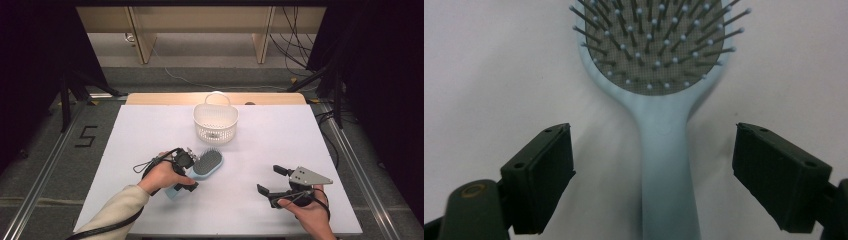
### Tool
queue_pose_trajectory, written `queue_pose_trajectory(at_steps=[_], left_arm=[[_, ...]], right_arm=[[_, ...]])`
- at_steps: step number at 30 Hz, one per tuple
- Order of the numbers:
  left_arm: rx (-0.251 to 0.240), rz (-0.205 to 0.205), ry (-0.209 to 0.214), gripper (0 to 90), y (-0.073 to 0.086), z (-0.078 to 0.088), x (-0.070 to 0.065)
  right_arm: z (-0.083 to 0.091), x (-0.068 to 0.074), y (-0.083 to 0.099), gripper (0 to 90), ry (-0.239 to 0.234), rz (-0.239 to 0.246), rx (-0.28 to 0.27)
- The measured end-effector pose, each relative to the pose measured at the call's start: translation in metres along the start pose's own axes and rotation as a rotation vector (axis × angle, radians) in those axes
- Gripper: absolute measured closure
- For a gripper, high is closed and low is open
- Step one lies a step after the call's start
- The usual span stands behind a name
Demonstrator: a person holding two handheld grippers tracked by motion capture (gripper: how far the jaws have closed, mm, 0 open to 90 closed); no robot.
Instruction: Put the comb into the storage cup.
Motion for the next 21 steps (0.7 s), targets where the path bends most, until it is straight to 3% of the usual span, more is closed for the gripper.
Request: queue_pose_trajectory(at_steps=[7,21], left_arm=[[0.055,0.016,0.02,20.5,-0.0034,-0.0034,-0.0006],[0.074,0.03,0.021,32.2,-0.0067,-0.0056,-0.0015]], right_arm=[[-0.0001,-0.0002,0.0002,11.3,-0.002,-0.001,0.0],[-0.0007,0.0003,0.0008,11.4,-0.004,-0.001,0.004]])
Point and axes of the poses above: each handheld gripper's, and its own axes: z roughly backward along the jaws, y roughly out of its underside, x roughly to its left, the point moved 5 cm from there along -z, roughly forward along the jaws, and after that the axes turned 12 degrees about -x, right-handed, at the moved point
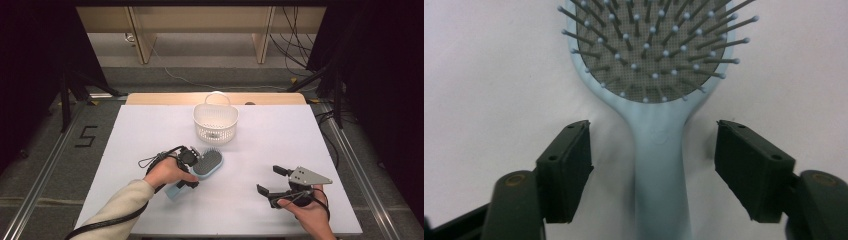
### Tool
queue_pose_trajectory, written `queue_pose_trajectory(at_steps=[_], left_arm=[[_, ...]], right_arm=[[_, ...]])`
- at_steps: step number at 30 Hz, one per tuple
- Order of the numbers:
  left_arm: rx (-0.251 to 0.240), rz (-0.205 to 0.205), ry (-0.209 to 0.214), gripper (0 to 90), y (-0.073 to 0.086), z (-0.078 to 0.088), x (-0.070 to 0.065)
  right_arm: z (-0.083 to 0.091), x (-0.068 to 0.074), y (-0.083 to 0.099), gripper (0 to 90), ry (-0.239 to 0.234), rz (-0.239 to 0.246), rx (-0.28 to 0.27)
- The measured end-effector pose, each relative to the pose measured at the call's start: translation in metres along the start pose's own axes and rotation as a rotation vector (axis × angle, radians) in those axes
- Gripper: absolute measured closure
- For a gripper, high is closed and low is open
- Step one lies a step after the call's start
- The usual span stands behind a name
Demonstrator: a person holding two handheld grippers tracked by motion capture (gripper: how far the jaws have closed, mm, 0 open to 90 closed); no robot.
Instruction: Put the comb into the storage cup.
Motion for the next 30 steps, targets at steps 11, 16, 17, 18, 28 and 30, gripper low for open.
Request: queue_pose_trajectory(at_steps=[11,16,17,18,28,30], left_arm=[[0.011,0.012,-0.005,43.5,-0.0026,-0.0013,0.0001],[0.019,0.006,-0.008,49.1,-0.0026,-0.0007,0.0014],[0.019,0.006,-0.008,49.8,-0.0026,-0.0007,0.0014],[0.02,0.007,-0.009,50.6,-0.0026,-0.0006,0.0016],[0.03,0.009,-0.018,55.5,-0.0039,-0.0005,-0.0001],[0.031,0.008,-0.021,58.7,-0.0042,-0.0006,-0.0006]], right_arm=[[0.0,-0.0003,0.0003,11.4,-0.001,-0.001,0.002],[-0.0002,-0.0005,0.0005,11.4,0.0,-0.001,0.001],[-0.0002,-0.0005,0.0005,11.4,0.0,-0.001,0.001],[-0.0002,-0.0007,0.0006,11.4,0.0,-0.001,0.002],[-0.0002,-0.0007,0.0009,11.4,0.001,-0.002,0.004],[-0.0002,-0.0009,0.0012,11.4,0.001,-0.002,0.007]])
Point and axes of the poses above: each handheld gripper's, and its own axes: z roughly backward along the jaws, y roughly out of its underside, x roughly to its left, the point moved 5 cm from there along -z, roughly forward along the jaws, and after that the axes turned 12 degrees about -x, right-handed, at the moved point
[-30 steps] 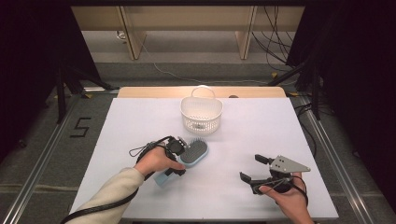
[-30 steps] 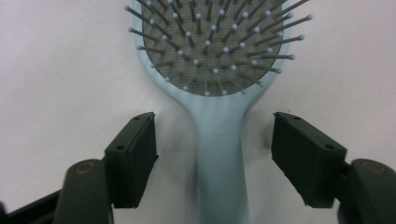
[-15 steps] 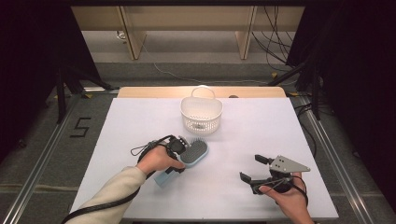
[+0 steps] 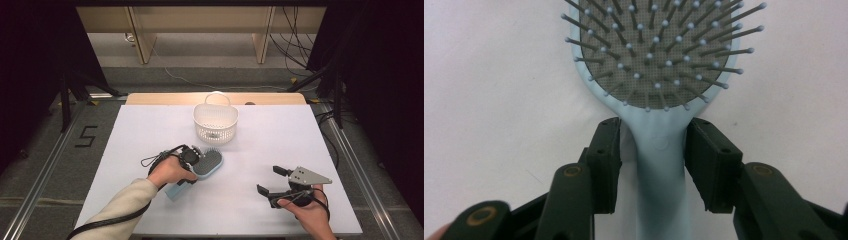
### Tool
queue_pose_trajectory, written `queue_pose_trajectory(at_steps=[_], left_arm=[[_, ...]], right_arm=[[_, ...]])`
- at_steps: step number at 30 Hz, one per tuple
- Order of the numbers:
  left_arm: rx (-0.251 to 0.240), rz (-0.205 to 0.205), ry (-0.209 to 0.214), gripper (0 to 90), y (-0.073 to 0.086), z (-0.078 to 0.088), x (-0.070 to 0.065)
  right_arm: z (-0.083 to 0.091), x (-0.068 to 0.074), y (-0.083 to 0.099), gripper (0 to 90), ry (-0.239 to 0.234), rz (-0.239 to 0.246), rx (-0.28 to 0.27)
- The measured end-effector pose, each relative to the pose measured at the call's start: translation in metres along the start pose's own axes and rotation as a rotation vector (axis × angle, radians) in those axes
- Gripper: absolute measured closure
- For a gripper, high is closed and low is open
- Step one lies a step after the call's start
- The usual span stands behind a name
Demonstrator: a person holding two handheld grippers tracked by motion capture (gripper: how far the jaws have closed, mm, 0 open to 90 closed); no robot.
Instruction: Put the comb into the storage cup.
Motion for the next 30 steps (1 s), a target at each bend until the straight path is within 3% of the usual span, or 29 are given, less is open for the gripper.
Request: queue_pose_trajectory(at_steps=[18,30], left_arm=[[-0.017,0.048,-0.013,69.2,0.0014,0.0008,-0.003],[-0.033,0.049,-0.023,69.5,0.003,0.0014,-0.004]], right_arm=[[-0.0002,-0.0003,0.0011,11.4,0.001,0.001,0.008],[-0.0002,-0.0003,0.0014,11.4,0.0,-0.001,0.011]])
Point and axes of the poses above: each handheld gripper's, and its own axes: z roughly backward along the jaws, y roughly out of its underside, x roughly to its left, the point moved 5 cm from there along -z, roughly forward along the jaws, and after that the axes turned 12 degrees about -x, right-handed, at the moved point
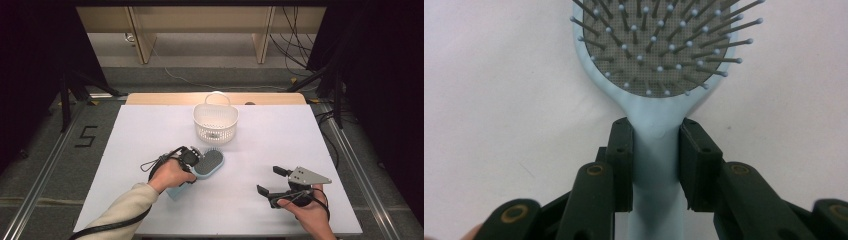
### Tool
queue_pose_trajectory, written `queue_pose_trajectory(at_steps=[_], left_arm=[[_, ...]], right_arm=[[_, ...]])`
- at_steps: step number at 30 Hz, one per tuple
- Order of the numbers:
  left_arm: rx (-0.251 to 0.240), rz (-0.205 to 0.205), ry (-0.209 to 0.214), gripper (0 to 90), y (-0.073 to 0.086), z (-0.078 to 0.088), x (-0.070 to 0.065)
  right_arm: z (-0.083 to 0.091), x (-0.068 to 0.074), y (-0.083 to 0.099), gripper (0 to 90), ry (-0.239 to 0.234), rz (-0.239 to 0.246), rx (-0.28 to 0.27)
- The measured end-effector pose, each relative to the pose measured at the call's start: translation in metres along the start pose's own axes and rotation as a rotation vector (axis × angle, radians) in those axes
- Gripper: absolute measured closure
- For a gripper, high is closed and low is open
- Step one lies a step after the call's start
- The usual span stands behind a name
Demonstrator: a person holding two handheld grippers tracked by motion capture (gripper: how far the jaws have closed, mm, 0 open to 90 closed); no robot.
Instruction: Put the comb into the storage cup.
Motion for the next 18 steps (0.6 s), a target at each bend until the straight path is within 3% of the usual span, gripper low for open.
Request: queue_pose_trajectory(at_steps=[18], left_arm=[[-0.048,0.02,0.008,69.7,0.0034,0.0009,0.0008]], right_arm=[[-0.0003,-0.001,0.0009,11.4,0.002,-0.005,0.003]])
Point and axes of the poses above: each handheld gripper's, and its own axes: z roughly backward along the jaws, y roughly out of its underside, x roughly to its left, the point moved 5 cm from there along -z, roughly forward along the jaws, and after that the axes turned 12 degrees about -x, right-handed, at the moved point
